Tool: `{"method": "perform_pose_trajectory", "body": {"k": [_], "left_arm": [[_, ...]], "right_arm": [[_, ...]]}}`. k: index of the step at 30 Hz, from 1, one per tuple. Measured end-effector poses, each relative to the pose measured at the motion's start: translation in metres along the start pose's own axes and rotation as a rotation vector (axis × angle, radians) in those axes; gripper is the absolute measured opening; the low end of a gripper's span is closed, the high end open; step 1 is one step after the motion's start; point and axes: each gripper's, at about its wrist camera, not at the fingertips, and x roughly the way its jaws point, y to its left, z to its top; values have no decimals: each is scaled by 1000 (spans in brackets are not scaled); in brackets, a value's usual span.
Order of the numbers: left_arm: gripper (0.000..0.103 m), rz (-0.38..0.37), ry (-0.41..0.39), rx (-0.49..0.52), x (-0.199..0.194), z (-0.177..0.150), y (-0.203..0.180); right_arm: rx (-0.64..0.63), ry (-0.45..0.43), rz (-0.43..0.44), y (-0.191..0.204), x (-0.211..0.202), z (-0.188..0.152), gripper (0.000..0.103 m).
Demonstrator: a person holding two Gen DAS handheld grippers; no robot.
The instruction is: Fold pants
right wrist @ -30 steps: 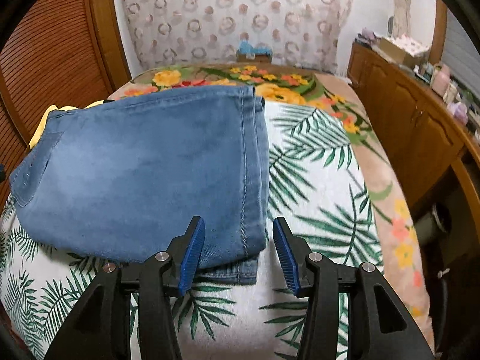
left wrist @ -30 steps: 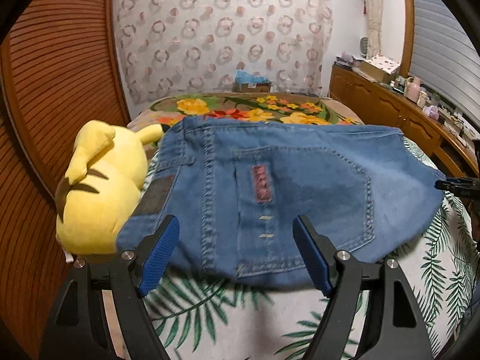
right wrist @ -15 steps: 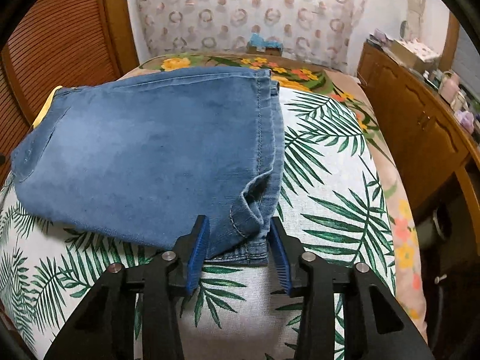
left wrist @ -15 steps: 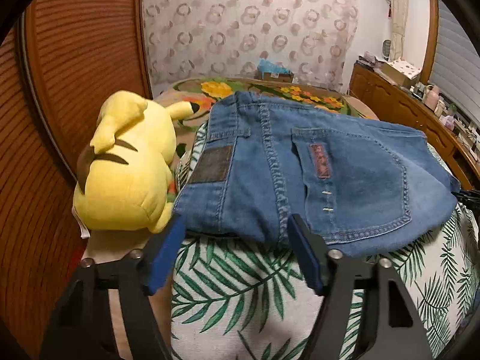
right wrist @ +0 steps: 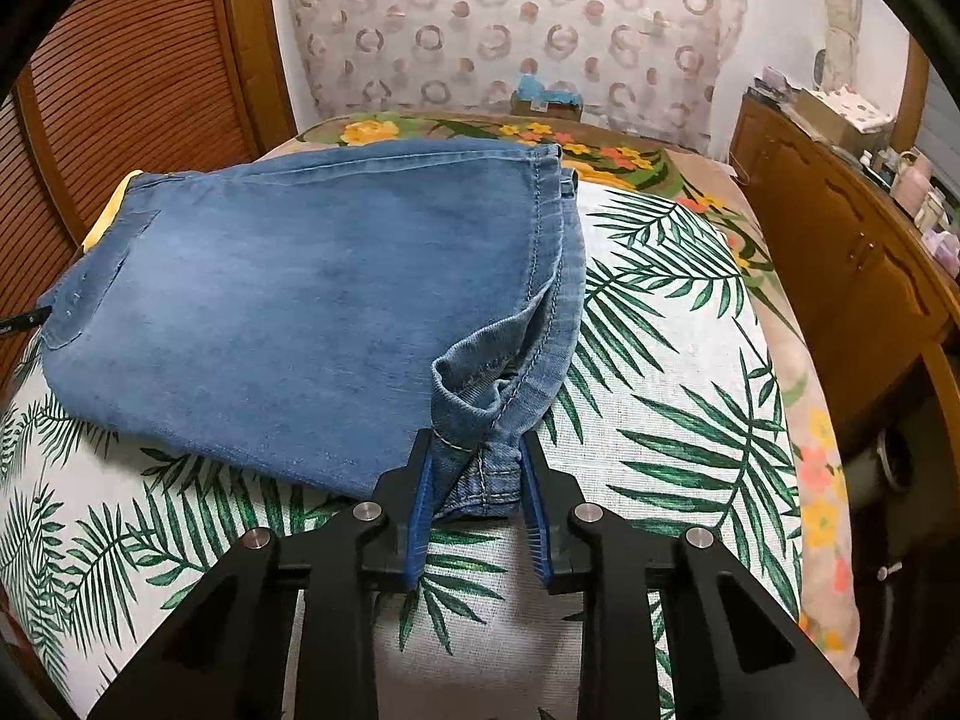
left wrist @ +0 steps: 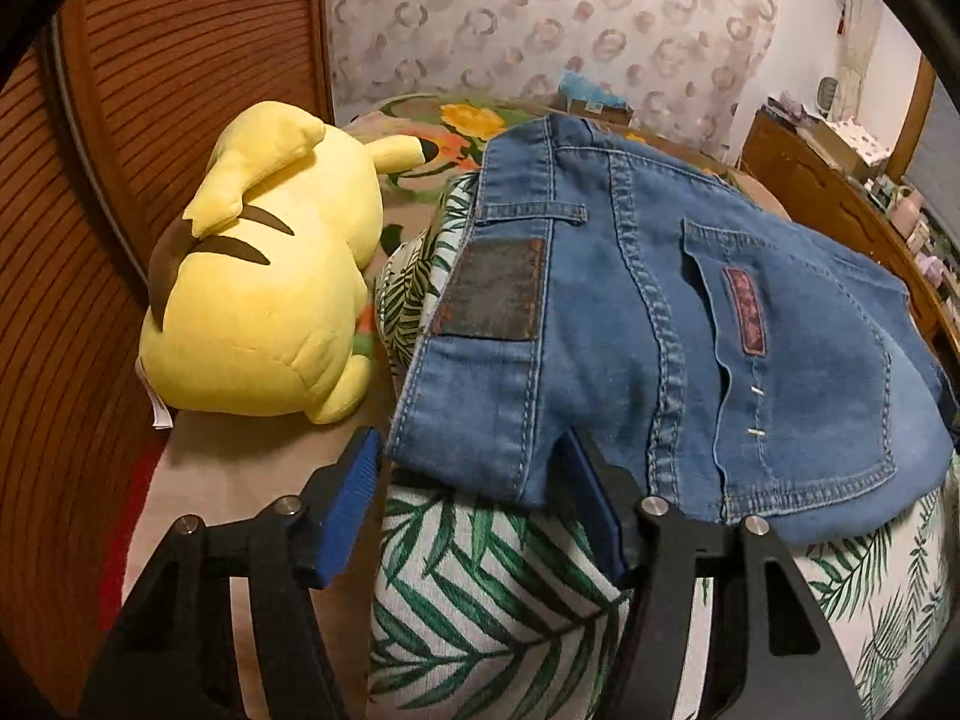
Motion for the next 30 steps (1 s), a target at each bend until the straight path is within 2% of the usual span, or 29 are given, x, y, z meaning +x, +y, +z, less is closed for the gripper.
{"method": "perform_pose_trajectory", "body": {"k": [5,6,7,9,10,15,17,23,25,30], "left_arm": [[64,-16,-3,0,1,5,1],[59,-14,-12,9,0,5,-1],[49,-19,-29,23,-3,5,-4],[42,26,-65,57,-9,5,-9],[36,37,-83,82,-13,5,-14],[22,96,-173,166,-33,8,-34],[16,93,-194,169,-39,11,-36],[14,65,-277,141,-65,23,-42],[14,29,-324,130,-85,20,-49],[14,-32,-406,151,-129,8,-71]], "right_arm": [[-11,-3,6,3,0,-1,19],[-9,-6,6,5,-1,-1,18],[-7,-11,3,5,-1,-2,16],[-25,-25,-17,9,-1,-3,16],[-27,-39,-26,11,-4,-3,15],[-26,-117,-29,13,-22,1,15],[-31,-142,-40,13,-29,5,15],[-38,-218,-63,12,-51,20,14],[-41,-244,-70,11,-60,22,14],[-24,-311,-89,5,-89,3,13]]}}
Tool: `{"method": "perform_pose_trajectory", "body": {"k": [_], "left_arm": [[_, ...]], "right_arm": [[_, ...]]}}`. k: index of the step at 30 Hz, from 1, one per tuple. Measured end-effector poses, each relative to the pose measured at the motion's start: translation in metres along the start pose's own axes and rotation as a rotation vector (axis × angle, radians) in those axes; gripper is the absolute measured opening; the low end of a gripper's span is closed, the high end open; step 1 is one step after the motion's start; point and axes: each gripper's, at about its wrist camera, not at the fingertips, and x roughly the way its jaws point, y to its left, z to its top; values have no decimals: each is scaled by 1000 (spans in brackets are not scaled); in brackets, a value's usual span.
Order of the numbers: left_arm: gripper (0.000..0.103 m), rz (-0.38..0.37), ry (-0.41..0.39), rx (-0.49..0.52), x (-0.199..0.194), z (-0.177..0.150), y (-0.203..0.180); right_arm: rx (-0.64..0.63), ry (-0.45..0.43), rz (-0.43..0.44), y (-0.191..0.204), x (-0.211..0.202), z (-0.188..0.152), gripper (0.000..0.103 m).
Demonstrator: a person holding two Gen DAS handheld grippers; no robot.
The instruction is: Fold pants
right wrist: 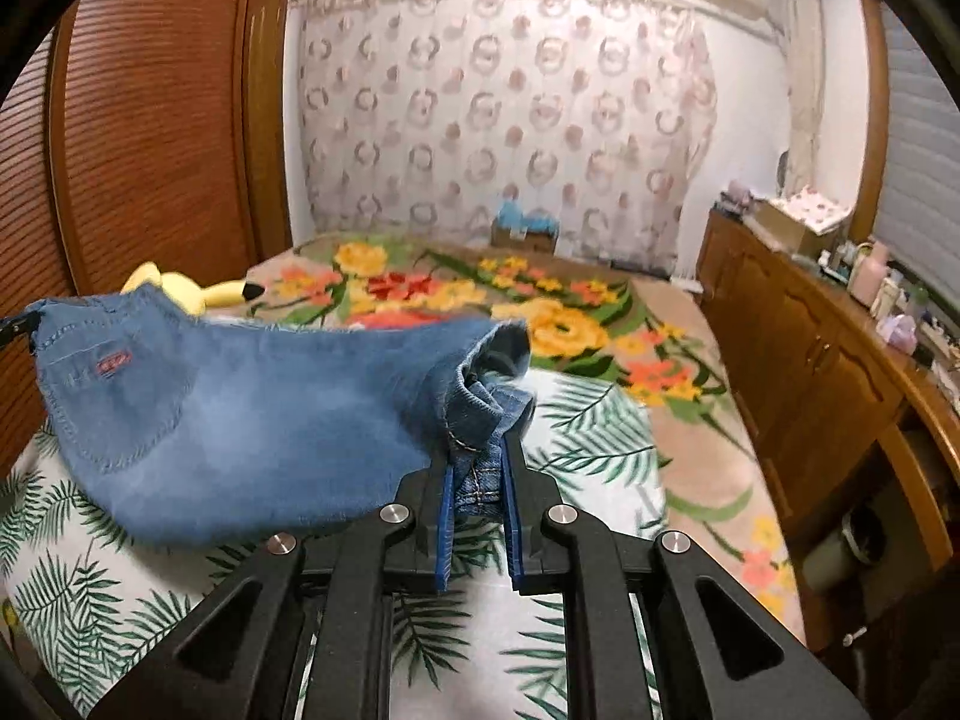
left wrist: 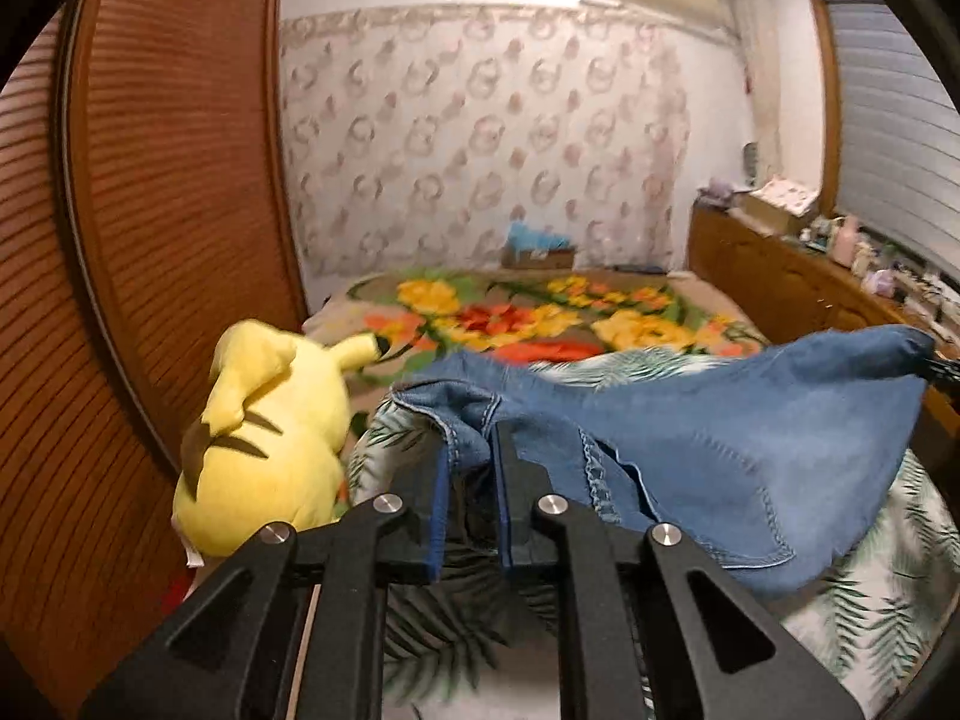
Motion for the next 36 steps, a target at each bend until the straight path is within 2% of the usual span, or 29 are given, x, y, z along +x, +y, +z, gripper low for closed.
{"method": "perform_pose_trajectory", "body": {"k": [9,16,30,36], "left_arm": [[14,-94,-47,1,-60,-20,-22],[14,-121,-54,7,-94,-43,-29],[14,-117,130,-27,-86,-115,-18],[14,-88,170,26,-83,-129,-27]], "right_arm": [[52,-5,-37,-13,-63,-50,13],[70,-27,-42,-2,-115,-68,13],[145,106,-21,7,-106,-133,13],[191,136,-6,-10,-97,-136,14]]}}
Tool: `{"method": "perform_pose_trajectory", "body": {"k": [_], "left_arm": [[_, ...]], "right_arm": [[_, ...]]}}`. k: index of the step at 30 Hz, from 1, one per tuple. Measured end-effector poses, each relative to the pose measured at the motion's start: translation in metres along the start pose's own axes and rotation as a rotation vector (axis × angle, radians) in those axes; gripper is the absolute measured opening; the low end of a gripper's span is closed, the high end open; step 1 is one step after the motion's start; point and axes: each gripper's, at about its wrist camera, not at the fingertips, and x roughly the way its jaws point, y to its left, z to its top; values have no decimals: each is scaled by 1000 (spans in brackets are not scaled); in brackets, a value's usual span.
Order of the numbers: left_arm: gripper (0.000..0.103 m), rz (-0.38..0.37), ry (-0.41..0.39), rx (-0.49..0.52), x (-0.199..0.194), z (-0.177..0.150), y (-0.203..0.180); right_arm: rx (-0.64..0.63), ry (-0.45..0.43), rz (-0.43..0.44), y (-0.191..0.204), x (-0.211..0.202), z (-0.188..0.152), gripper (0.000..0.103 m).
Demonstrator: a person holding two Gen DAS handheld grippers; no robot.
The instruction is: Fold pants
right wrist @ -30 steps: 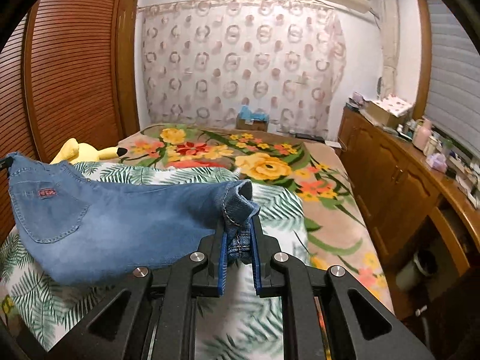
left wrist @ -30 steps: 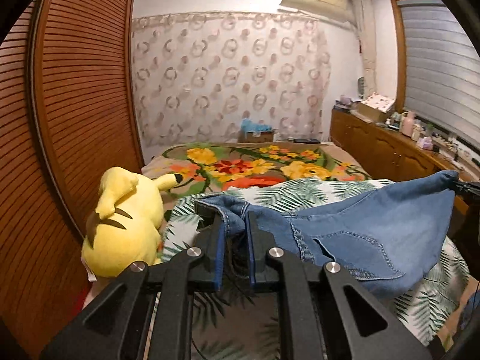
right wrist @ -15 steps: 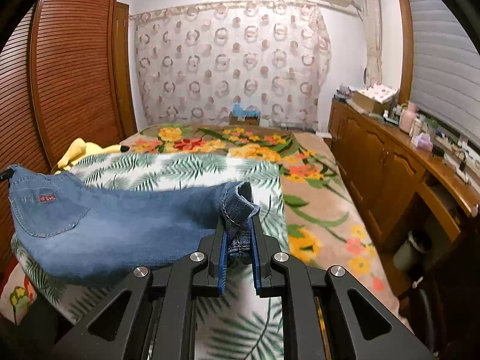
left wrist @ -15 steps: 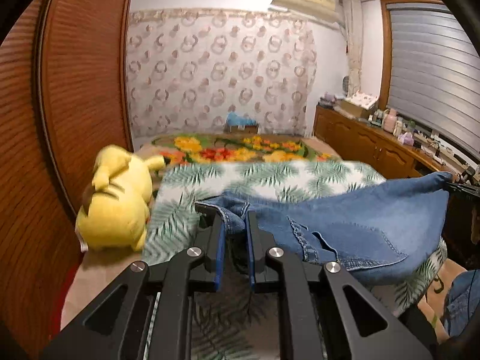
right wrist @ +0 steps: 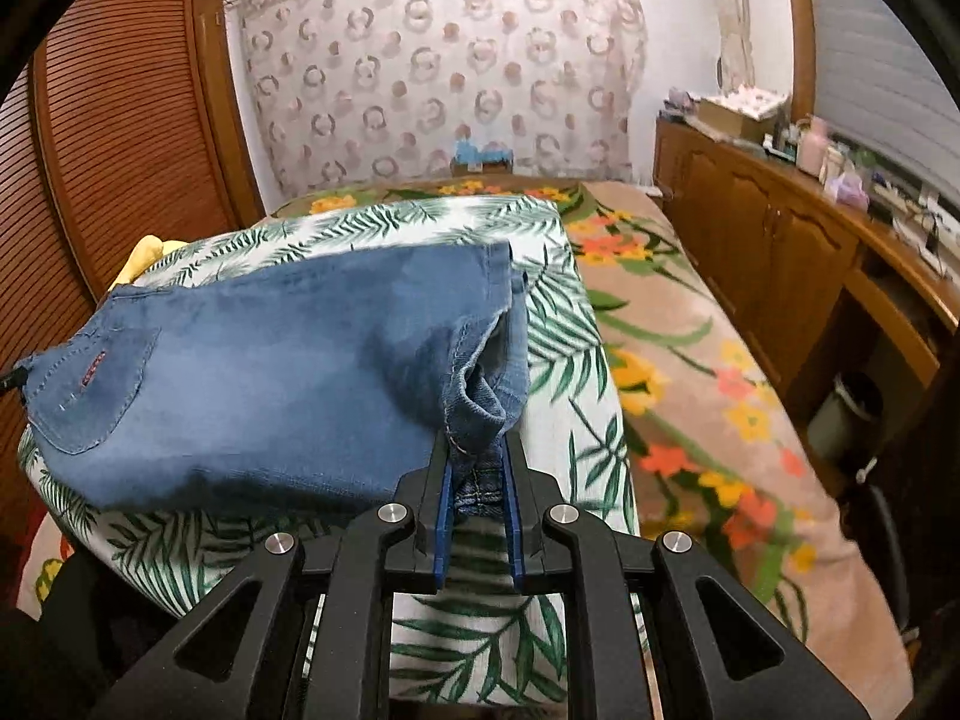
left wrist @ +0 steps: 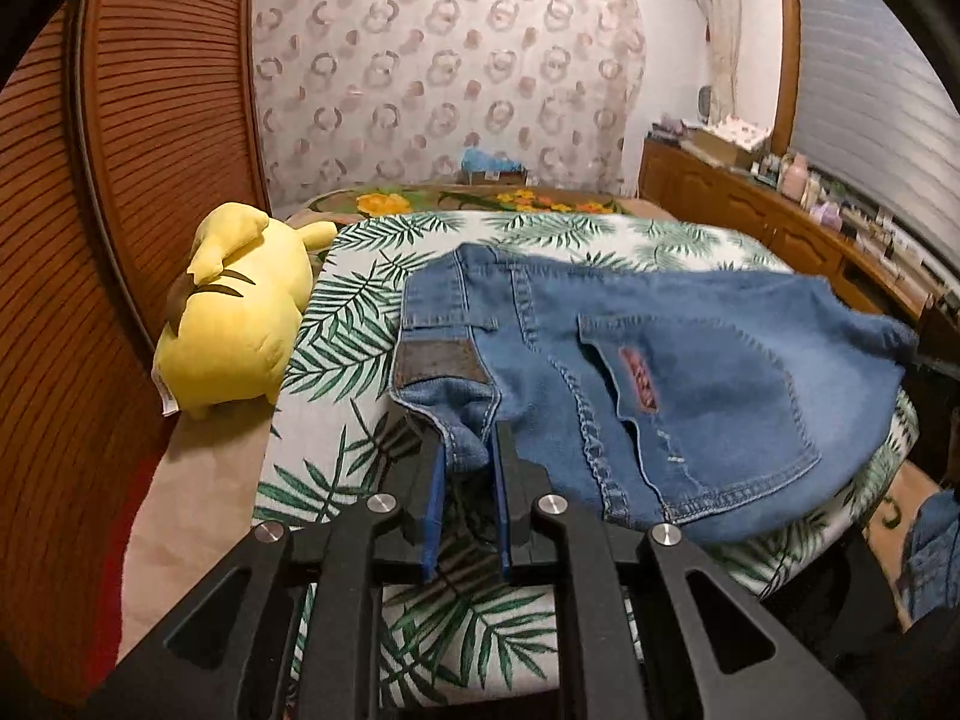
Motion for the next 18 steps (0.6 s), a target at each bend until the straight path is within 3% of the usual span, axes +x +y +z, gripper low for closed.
{"method": "perform_pose_trajectory", "body": {"k": [6,13,14,18], "left_arm": [[24,16,4,16,-5,-2,0],[32,26,-8,39,-13,-1,0],[45,26,-14,37,-14,0,1],[72,-6,-37,16,-18,4,0]], "right_arm": [[23,-15,10,-6,-3,10,14],[31,-25,8,-1,1,-8,14],[30,-28,10,-1,0,-8,14],[29,-31,3,0,-2,-10,17]]}}
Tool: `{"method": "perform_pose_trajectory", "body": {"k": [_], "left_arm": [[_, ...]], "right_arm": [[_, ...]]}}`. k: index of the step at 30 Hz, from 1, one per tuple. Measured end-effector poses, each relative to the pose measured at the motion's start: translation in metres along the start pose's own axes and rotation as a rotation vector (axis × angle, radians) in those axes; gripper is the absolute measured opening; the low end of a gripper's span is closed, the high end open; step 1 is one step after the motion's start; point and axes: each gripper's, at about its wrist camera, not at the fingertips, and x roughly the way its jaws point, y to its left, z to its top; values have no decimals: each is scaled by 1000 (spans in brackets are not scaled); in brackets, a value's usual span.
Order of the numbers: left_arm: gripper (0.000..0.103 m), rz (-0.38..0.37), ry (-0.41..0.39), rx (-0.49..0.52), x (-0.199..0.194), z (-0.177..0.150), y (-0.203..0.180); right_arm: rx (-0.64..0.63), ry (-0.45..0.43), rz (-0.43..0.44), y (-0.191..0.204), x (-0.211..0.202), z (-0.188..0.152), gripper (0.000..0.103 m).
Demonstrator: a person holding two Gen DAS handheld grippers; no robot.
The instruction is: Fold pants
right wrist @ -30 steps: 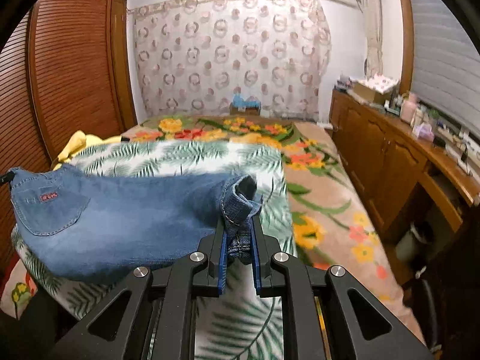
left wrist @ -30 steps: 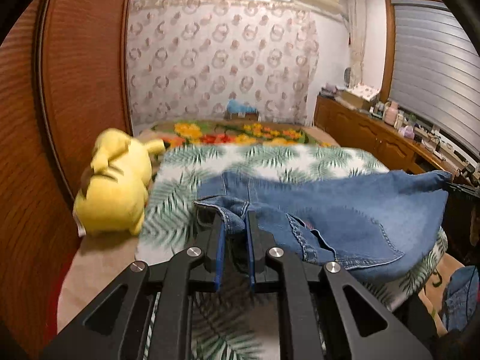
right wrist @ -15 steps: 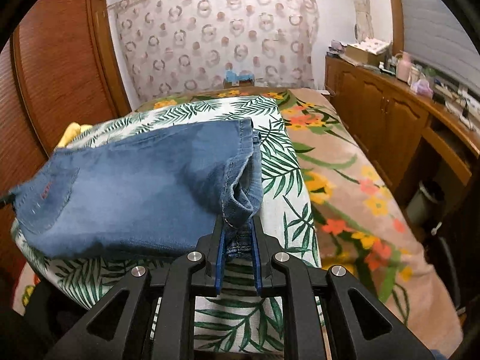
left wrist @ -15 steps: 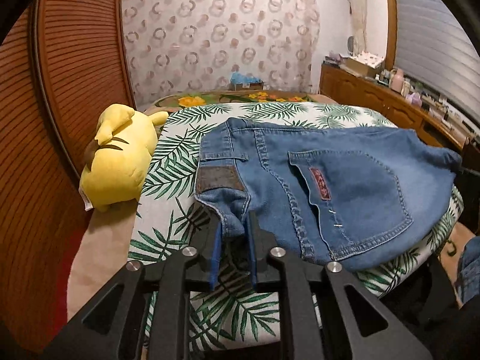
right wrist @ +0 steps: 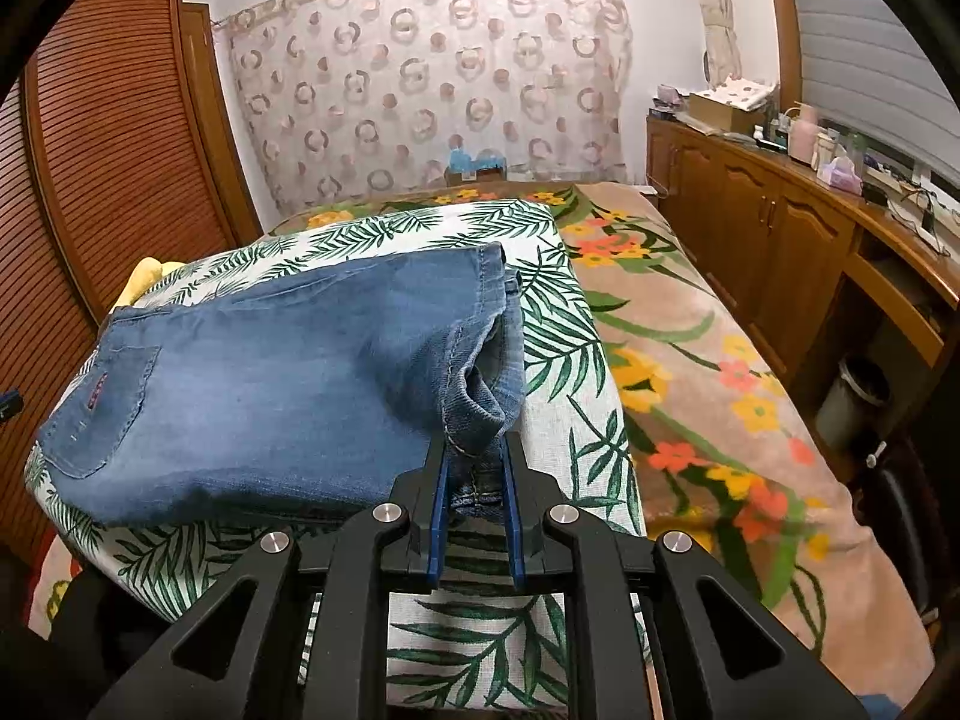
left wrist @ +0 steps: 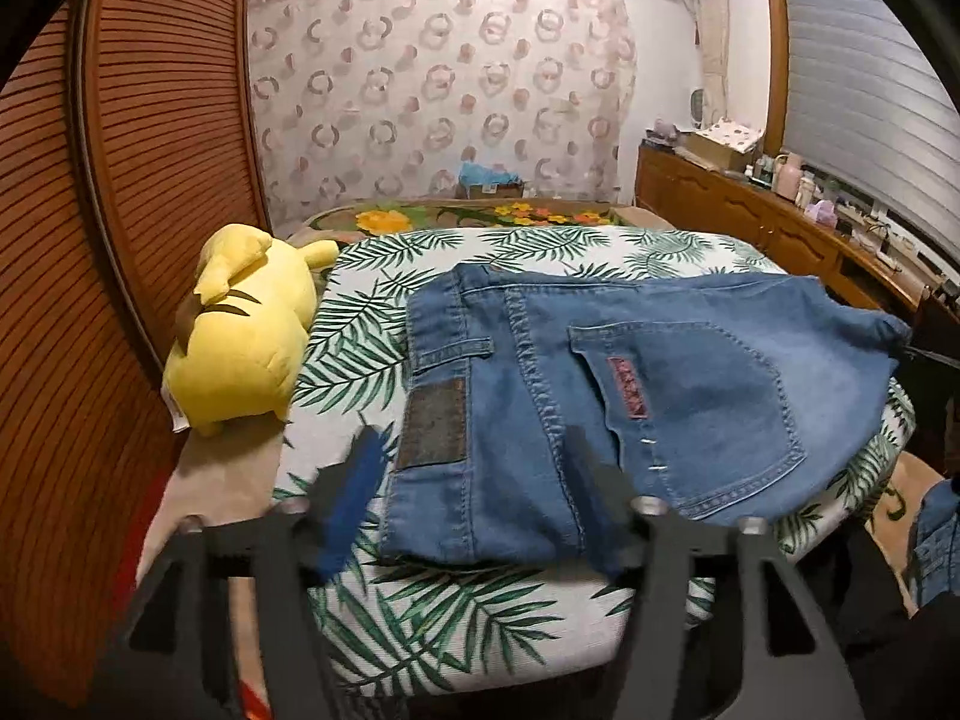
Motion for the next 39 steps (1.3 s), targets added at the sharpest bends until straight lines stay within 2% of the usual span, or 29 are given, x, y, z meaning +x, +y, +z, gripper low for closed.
{"method": "perform_pose_trajectory", "body": {"k": [1,5,13,21,23,29,34,39], "left_arm": [[75,-5,-2,0,1,1,-1],[75,-38,-12,4,5,6,-12],[75,-100,-7,8,23,15,-42],[75,-143,35,20,38,5,-68],[75,-148,45,24,40,2,-72],[75,-155,54,20,40,-2,-77],[75,-158,55,20,40,-3,-76],[75,-162,66,31,42,-5,-81]], "right_arm": [[1,-1,-6,1,0,0,19],[4,-6,-11,3,-3,0,26],[11,-17,-10,5,-10,1,34],[10,-42,10,4,-14,1,33],[-2,-34,5,5,-12,0,20],[-35,-37,-37,7,-13,2,20],[-50,-39,-35,12,-12,3,21],[-70,-52,-56,12,-14,4,27]]}}
